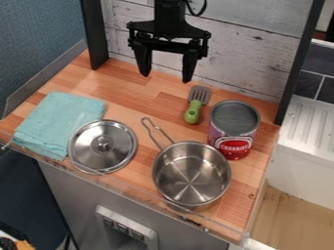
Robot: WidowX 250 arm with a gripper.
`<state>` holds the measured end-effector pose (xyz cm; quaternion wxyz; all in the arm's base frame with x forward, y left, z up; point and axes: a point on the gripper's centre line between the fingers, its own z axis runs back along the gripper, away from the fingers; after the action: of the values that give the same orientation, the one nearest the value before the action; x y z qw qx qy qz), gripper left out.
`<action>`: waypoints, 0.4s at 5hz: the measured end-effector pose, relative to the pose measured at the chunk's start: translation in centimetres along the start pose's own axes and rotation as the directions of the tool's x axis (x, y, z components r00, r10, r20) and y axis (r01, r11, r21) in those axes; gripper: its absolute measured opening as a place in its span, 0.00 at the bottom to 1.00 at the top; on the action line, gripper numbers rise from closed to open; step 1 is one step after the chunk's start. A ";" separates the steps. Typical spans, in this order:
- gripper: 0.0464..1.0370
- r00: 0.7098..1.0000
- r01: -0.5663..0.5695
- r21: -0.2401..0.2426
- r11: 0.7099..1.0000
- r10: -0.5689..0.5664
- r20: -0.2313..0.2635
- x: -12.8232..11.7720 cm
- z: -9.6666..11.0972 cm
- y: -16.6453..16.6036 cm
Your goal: Move the silver pot to the top left side on the table
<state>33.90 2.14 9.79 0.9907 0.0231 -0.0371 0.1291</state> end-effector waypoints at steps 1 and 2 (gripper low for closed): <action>0.96 1.000 0.003 0.004 1.000 -0.002 -0.027 -0.4 -0.9 0.0; 0.96 0.993 0.093 0.001 0.996 -0.092 -0.080 -3.6 -2.3 -2.2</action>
<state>31.14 -0.81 7.13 0.9962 0.0218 0.0038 0.0839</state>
